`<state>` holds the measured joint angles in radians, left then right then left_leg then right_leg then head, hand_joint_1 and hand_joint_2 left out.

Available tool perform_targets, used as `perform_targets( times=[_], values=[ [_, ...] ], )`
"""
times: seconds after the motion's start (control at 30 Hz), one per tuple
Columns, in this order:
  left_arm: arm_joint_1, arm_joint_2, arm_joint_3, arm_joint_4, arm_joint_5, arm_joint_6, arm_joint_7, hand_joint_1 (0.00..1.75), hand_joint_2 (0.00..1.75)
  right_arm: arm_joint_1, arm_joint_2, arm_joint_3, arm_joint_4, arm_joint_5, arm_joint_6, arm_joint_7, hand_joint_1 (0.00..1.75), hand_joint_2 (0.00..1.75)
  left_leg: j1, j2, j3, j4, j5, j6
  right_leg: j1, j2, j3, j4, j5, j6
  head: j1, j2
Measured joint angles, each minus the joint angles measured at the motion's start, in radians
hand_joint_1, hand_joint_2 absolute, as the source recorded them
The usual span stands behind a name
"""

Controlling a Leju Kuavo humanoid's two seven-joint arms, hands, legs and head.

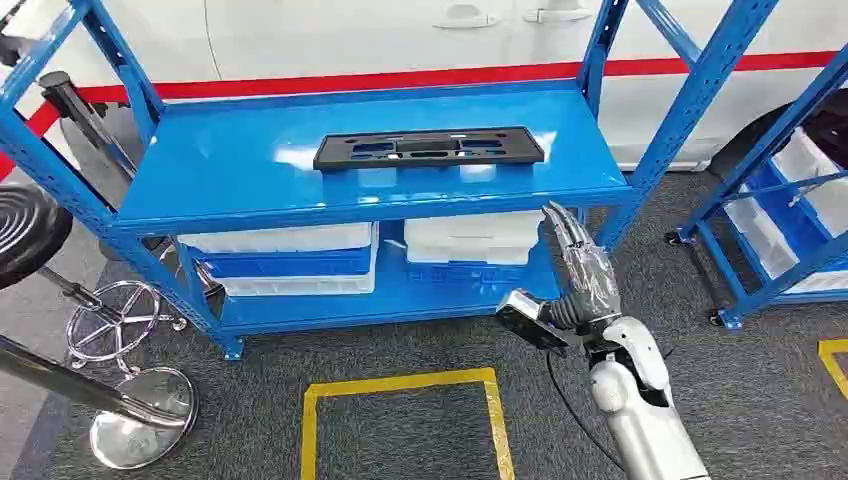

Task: Take the parts from the cabinet and place them on the table.

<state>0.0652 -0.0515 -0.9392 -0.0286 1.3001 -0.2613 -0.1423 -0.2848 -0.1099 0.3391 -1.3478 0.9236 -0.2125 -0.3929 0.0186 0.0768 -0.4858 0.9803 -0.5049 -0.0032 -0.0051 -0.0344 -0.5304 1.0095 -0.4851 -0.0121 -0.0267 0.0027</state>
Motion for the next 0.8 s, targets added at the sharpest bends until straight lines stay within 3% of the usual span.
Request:
perform_targets(
  times=[0.8],
  values=[
    [0.0,0.0,-0.002,0.0,0.006,-0.001,0.0,0.0,0.0,0.002,0.016,0.002,-0.016,0.009,0.018,0.003,0.0,1.75,0.0,0.0,0.0,0.0,0.0,0.0,0.0,0.0,0.0,0.0,0.0,0.0,0.0,0.0]
  ],
)
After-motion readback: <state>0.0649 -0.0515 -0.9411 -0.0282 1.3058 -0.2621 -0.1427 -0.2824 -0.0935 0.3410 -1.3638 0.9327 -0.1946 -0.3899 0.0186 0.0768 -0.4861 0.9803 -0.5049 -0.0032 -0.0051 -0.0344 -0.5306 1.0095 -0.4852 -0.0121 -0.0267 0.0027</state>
